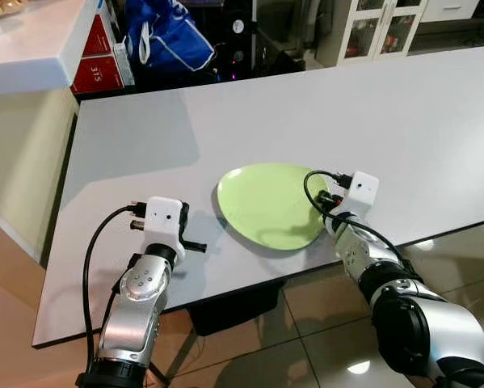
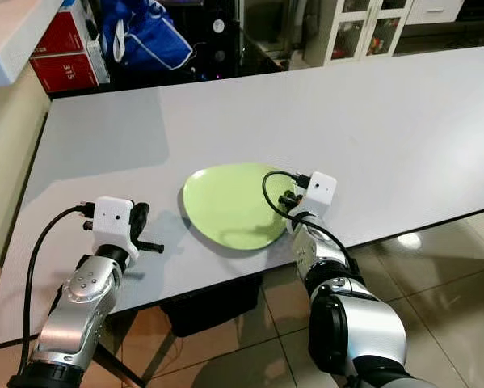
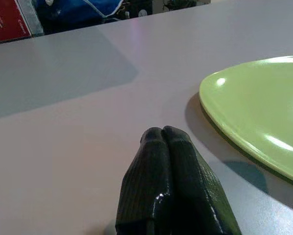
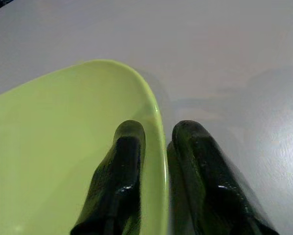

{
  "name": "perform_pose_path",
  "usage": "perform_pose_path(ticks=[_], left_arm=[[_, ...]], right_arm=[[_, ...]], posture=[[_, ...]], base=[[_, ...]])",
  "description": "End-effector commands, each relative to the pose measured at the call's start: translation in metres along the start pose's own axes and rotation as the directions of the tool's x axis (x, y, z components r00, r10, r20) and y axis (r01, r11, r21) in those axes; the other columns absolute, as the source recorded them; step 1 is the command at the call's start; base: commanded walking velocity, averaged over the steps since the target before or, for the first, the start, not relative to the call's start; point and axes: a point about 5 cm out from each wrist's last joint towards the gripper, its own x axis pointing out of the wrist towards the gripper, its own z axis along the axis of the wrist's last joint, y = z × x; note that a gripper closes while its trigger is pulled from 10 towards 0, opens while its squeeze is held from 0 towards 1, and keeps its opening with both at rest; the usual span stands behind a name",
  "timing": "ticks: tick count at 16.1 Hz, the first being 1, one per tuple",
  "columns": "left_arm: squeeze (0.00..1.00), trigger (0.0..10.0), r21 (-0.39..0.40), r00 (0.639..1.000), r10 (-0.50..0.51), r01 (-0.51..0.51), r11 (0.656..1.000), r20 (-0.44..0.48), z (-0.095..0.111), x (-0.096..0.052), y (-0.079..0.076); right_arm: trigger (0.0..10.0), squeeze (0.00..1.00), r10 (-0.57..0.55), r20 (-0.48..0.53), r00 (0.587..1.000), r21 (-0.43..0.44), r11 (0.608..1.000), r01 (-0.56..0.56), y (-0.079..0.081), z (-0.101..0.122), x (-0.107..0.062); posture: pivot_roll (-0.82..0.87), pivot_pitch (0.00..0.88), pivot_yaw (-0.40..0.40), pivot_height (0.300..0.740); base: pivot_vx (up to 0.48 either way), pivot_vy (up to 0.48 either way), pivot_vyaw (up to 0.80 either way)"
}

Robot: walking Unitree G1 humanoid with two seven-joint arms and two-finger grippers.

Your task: Setting the table

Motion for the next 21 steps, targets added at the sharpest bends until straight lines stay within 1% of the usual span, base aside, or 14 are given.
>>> perform_pose_path(ticks=[1,3,4,5,6,8,9,14,16,19,20,21], left_arm=[[0.0,10.0,0.005,1.0,-0.006,0.006,1.0,-0.001,0.001,-0.001,-0.003],[0.0,10.0,0.003,1.0,-0.01,0.01,1.0,-0.002,0.001,-0.001,-0.006],[0.0,10.0,0.001,1.0,-0.012,0.012,1.0,-0.001,0.001,-0.001,-0.007],[0.0,10.0,-0.002,1.0,-0.013,0.013,1.0,0.001,0.001,0.0,-0.008],[0.0,10.0,-0.008,1.0,-0.014,0.014,1.0,0.005,0.001,0.002,-0.009],[0.0,10.0,-0.014,1.0,-0.014,0.014,1.0,0.009,0.002,0.005,-0.01],[0.0,10.0,-0.02,1.0,-0.018,0.018,1.0,0.014,0.003,0.008,-0.013],[0.0,10.0,-0.027,0.999,-0.024,0.025,0.999,0.023,0.004,0.015,-0.018],[0.0,10.0,-0.029,0.999,-0.026,0.027,0.999,0.028,0.005,0.017,-0.018],[0.0,10.0,-0.036,0.999,-0.03,0.031,0.999,0.041,0.009,0.024,-0.021],[0.0,10.0,-0.036,0.999,-0.03,0.032,0.999,0.043,0.01,0.025,-0.021],[0.0,10.0,-0.041,0.998,-0.036,0.038,0.998,0.048,0.011,0.028,-0.025]], right_arm=[[10.0,1.0,-0.039,-0.079,0.996,-0.015,0.999,0.038,-0.008,-0.018,-0.003],[10.0,1.0,-0.042,-0.074,0.996,-0.026,0.999,0.04,-0.009,-0.017,-0.003],[10.0,1.0,-0.043,-0.069,0.997,-0.047,0.998,0.039,-0.01,-0.016,-0.003],[10.0,1.0,-0.047,-0.055,0.997,-0.098,0.994,0.041,-0.01,-0.014,-0.003],[10.0,0.0,-0.033,-0.021,0.999,-0.149,0.988,0.029,-0.007,-0.007,-0.002],[10.0,0.0,-0.013,0.02,1.0,-0.2,0.98,0.017,-0.003,0.001,0.0],[10.0,0.0,0.003,0.065,0.998,-0.259,0.966,0.013,0.001,0.008,0.0],[10.0,0.0,0.012,0.178,0.984,-0.384,0.922,0.058,0.004,0.019,-0.001],[10.0,0.0,0.008,0.197,0.98,-0.376,0.924,0.068,0.003,0.022,-0.001],[10.0,0.0,0.032,0.293,0.956,-0.367,0.926,0.082,0.007,0.044,-0.001],[10.0,0.0,0.037,0.303,0.952,-0.369,0.926,0.082,0.008,0.046,-0.001],[10.0,0.0,0.055,0.34,0.939,-0.371,0.925,0.08,0.01,0.055,-0.002]], posture=[[0.16,0.01,0.037,0.74],[0.16,0.001,0.034,0.74],[0.15,0.0,0.032,0.74],[0.15,0.0,0.028,0.74],[0.14,0.0,0.022,0.74],[0.13,0.0,0.018,0.74],[0.12,0.0,0.016,0.74],[0.1,0.0,0.019,0.74],[0.09,0.0,0.02,0.74],[0.07,0.0,0.02,0.74],[0.07,0.0,0.02,0.74],[0.06,0.0,0.021,0.74]], base=[[0.0,0.0,0.0],[0.0,0.0,0.0],[0.0,0.0,0.0],[0.0,0.0,0.0],[0.0,0.0,0.0],[0.0,0.0,0.0],[0.0,0.0,0.0],[0.0,0.0,0.0],[0.0,0.0,0.0],[0.0,0.0,0.0],[0.0,0.0,0.0],[0.0,0.0,0.0]])
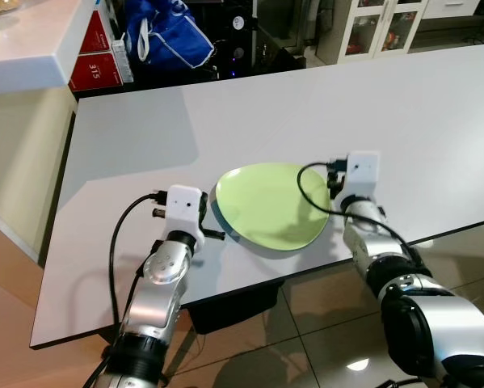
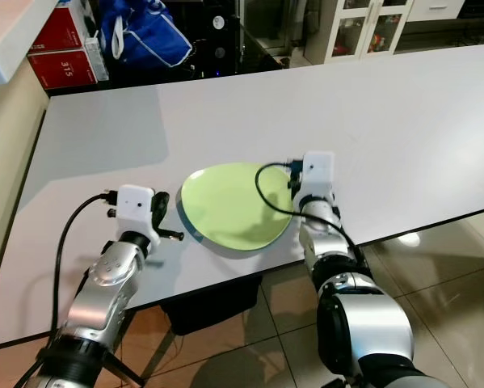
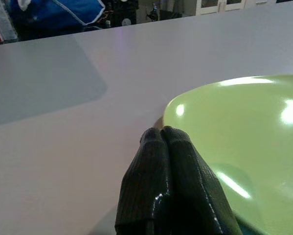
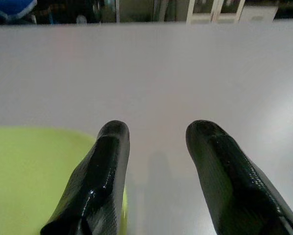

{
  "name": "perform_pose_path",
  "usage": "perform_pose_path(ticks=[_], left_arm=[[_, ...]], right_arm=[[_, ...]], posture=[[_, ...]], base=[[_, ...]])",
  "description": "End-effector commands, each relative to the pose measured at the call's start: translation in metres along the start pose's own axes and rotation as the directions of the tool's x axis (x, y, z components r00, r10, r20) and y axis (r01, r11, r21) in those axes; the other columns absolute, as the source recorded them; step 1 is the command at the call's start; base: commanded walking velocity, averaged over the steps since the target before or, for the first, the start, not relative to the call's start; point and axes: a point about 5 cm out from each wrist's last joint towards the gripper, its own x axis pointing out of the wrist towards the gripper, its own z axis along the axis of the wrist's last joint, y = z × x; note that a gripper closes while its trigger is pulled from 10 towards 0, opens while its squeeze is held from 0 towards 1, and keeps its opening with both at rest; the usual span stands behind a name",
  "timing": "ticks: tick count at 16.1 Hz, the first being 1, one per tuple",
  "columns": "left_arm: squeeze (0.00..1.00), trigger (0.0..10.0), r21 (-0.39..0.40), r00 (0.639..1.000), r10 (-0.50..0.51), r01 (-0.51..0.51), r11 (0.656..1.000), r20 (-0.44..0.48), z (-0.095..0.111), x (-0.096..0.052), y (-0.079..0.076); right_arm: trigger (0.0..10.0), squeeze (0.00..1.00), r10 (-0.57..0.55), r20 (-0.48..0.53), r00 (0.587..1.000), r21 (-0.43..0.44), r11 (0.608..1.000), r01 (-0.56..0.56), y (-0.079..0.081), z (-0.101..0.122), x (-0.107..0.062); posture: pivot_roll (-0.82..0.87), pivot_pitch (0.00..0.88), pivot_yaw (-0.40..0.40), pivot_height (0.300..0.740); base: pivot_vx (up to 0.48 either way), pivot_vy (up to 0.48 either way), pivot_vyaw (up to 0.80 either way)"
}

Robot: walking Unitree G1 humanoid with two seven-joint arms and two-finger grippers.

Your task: Setting the table

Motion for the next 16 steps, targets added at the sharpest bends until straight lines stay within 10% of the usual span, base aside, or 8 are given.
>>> perform_pose_path(ticks=[1,16], left_arm=[[0.0,10.0,-0.008,1.0,0.004,-0.004,1.0,0.011,0.002,0.004,-0.002],[0.0,10.0,-0.056,0.997,0.037,-0.033,0.998,0.065,0.008,0.012,0.006]], right_arm=[[10.0,0.0,-0.001,0.084,0.996,0.004,1.0,0.001,-0.003,0.019,0.005],[10.0,0.0,0.253,0.179,0.951,0.048,0.963,-0.265,-0.009,0.004,-0.056]], posture=[[0.05,0.0,0.022,0.74],[0.01,0.0,-0.001,0.74]], base=[[0.0,0.0,0.0],[0.0,0.0,0.0]])
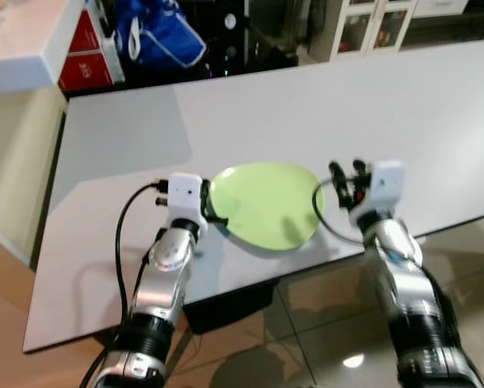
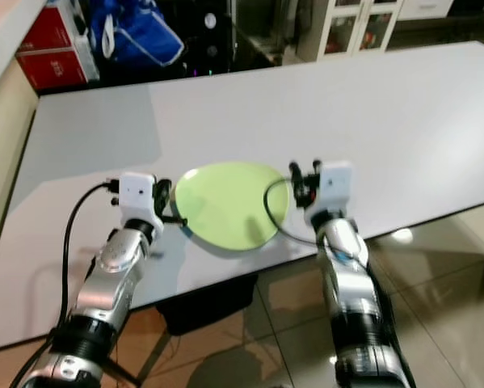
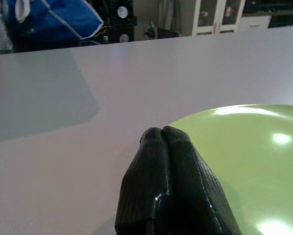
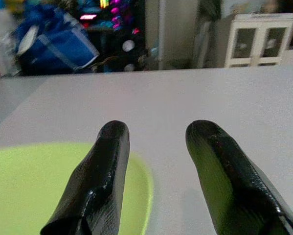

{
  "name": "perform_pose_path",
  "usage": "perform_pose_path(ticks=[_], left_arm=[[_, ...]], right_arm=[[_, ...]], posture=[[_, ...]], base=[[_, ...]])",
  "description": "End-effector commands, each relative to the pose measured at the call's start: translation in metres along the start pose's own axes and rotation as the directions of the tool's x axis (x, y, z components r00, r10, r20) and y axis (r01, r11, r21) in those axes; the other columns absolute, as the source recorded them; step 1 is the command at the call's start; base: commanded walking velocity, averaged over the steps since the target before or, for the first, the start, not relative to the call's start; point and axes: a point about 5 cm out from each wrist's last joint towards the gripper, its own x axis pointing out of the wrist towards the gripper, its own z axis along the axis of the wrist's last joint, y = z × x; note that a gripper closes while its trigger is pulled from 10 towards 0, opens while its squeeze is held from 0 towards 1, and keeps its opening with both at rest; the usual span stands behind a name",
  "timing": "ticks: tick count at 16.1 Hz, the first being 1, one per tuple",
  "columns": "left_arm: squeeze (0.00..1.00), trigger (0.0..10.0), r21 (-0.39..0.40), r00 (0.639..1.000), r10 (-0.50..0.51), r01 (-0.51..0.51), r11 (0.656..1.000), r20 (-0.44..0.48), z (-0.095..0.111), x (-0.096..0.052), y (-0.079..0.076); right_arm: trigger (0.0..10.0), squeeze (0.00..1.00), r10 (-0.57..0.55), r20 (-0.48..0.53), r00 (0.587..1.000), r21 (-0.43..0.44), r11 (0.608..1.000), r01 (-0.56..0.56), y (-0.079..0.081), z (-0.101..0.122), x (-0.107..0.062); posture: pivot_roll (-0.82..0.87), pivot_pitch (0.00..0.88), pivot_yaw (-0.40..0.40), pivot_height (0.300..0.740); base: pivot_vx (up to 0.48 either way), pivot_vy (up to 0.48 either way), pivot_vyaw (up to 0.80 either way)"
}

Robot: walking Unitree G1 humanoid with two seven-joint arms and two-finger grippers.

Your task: Setting the table

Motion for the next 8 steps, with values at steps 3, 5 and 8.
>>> perform_pose_path(ticks=[3,5,8], left_arm=[[0.0,10.0,-0.033,1.0,0.021,-0.021,0.999,0.005,-0.002,-0.008,0.003],[0.0,10.0,-0.039,0.999,0.038,-0.037,0.999,0.018,0.0,-0.01,0.003],[0.0,10.0,-0.06,0.998,0.065,-0.064,0.996,0.024,0.003,-0.011,0.005]], right_arm=[[10.0,0.0,0.048,-0.049,0.998,0.013,0.999,-0.048,0.005,-0.005,-0.005],[10.0,0.0,0.062,-0.07,0.996,0.027,0.998,-0.06,0.01,-0.006,0.002],[10.0,0.0,0.062,-0.097,0.993,0.04,0.997,-0.058,0.013,-0.005,0.014]], posture=[[0.03,0.0,-0.011,0.74],[0.06,0.0,-0.026,0.74],[0.06,0.0,-0.039,0.74]], base=[[0.0,0.0,0.0],[0.0,0.0,0.0],[0.0,0.0,0.0]])
